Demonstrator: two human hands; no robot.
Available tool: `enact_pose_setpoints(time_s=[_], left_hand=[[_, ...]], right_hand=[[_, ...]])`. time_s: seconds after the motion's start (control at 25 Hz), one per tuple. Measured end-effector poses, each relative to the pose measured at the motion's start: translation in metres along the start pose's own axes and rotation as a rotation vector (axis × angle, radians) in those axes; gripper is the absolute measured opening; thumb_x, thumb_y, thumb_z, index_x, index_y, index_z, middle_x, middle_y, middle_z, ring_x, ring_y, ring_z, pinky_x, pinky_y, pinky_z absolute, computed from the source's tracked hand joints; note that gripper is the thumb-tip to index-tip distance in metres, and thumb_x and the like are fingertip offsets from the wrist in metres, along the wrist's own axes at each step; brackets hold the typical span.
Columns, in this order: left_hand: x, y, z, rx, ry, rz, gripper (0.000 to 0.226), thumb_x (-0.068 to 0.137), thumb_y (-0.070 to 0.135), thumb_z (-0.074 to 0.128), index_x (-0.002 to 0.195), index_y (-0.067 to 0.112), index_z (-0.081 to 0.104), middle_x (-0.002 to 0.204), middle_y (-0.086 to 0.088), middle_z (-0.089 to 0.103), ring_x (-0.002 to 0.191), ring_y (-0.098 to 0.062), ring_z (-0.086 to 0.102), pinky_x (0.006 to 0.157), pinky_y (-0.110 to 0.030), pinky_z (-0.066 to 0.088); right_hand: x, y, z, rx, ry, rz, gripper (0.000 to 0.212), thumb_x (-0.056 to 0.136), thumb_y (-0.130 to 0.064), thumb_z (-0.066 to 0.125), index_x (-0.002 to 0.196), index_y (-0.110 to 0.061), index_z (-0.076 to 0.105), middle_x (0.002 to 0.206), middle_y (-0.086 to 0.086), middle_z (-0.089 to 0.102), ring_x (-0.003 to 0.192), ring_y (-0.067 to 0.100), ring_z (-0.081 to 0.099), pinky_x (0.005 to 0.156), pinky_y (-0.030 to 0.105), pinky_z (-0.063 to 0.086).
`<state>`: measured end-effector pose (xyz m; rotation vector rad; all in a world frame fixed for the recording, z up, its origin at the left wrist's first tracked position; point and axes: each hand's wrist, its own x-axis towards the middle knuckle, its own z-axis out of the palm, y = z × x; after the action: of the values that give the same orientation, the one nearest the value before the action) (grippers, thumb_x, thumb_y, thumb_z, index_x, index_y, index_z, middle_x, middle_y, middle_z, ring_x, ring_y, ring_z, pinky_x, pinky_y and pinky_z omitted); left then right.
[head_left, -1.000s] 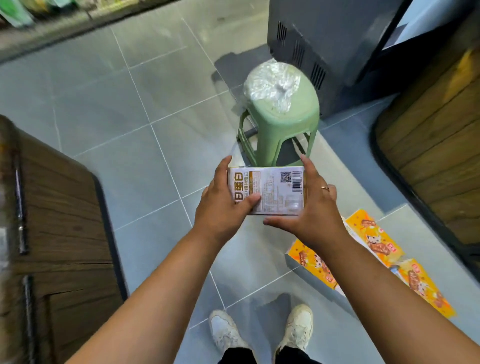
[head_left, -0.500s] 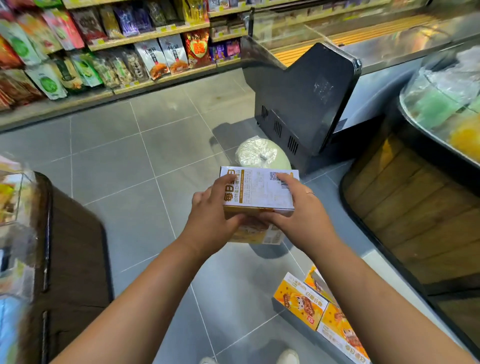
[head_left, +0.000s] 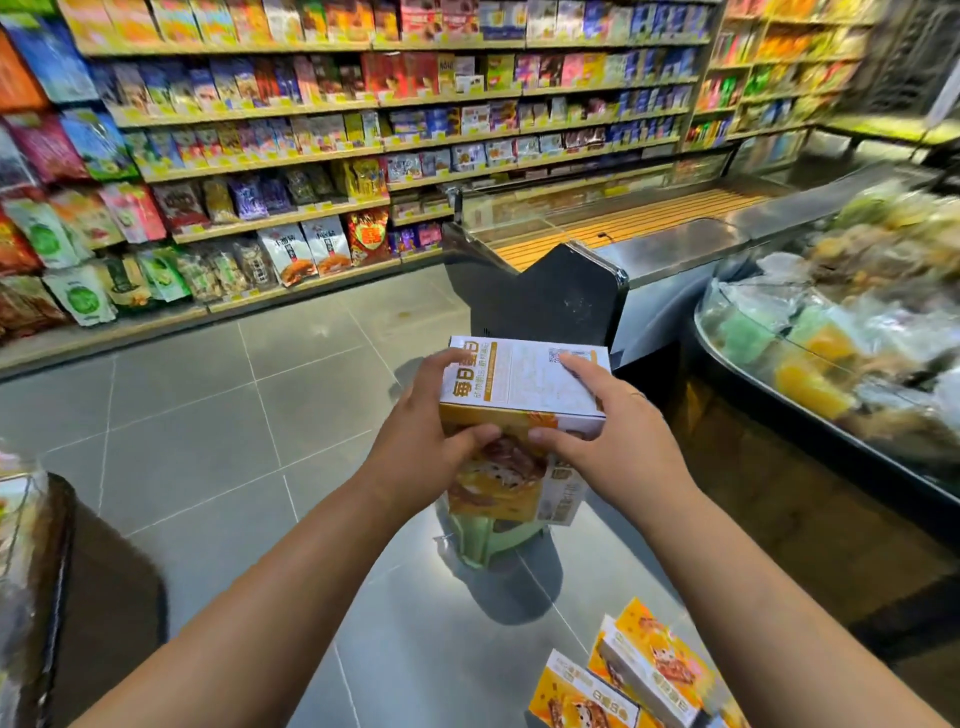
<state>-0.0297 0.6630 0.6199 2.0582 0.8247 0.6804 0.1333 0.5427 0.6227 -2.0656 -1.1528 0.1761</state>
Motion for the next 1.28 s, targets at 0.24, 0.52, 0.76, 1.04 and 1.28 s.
enact_pose_setpoints(time_s=[0.24, 0.52, 0.76, 1.04, 1.28], left_hand=[[0.007, 0.034, -0.027, -0.079, -0.141, 0.163, 0.073, 0.083, 0.024, 0.075, 0.129, 0.053, 0.026, 0.129, 0.014, 0.046, 0.118, -0.011, 0.051, 0.099, -0.036, 0.05], [-0.008, 0.069, -0.018, -0.087, -0.31, 0.34, 0.071, 0.085, 0.037, 0.07, 0.134, 0.051, 0.021, 0.137, 0.012, 0.046, 0.119, -0.013, 0.051, 0.098, -0.045, 0.049], [-0.047, 0.114, 0.024, -0.033, -0.432, 0.5, 0.065, 0.088, 0.042, 0.064, 0.138, 0.048, 0.023, 0.14, 0.01, 0.044, 0.12, -0.016, 0.051, 0.095, -0.041, 0.048], [-0.138, 0.188, 0.104, -0.024, -0.601, 0.626, 0.067, 0.09, 0.045, 0.06, 0.144, 0.043, 0.019, 0.146, 0.008, 0.038, 0.126, -0.017, 0.047, 0.099, -0.038, 0.045], [-0.26, 0.273, 0.187, -0.083, -0.738, 0.689, 0.068, 0.091, 0.044, 0.059, 0.145, 0.043, 0.018, 0.148, 0.009, 0.036, 0.128, -0.016, 0.045, 0.099, -0.037, 0.044]], right_hand=[[-0.034, -0.042, -0.035, -0.072, 0.15, 0.101, 0.077, 0.076, -0.041, 0.077, 0.141, -0.044, 0.037, 0.133, -0.002, 0.051, 0.117, 0.019, 0.048, 0.098, 0.039, 0.047], [-0.095, -0.073, -0.077, -0.172, 0.291, 0.307, 0.077, 0.076, -0.042, 0.077, 0.142, -0.044, 0.037, 0.131, -0.001, 0.052, 0.116, 0.018, 0.048, 0.098, 0.033, 0.044], [-0.171, -0.069, -0.12, -0.227, 0.384, 0.473, 0.076, 0.079, -0.042, 0.074, 0.143, -0.046, 0.034, 0.134, -0.001, 0.051, 0.117, 0.02, 0.049, 0.096, 0.038, 0.047], [-0.294, -0.048, -0.189, -0.232, 0.508, 0.645, 0.073, 0.082, -0.038, 0.074, 0.143, -0.046, 0.034, 0.133, -0.002, 0.05, 0.111, 0.019, 0.052, 0.094, 0.036, 0.049], [-0.435, -0.018, -0.27, -0.228, 0.631, 0.771, 0.072, 0.082, -0.038, 0.073, 0.142, -0.05, 0.033, 0.136, -0.005, 0.049, 0.115, 0.017, 0.052, 0.096, 0.038, 0.05]])
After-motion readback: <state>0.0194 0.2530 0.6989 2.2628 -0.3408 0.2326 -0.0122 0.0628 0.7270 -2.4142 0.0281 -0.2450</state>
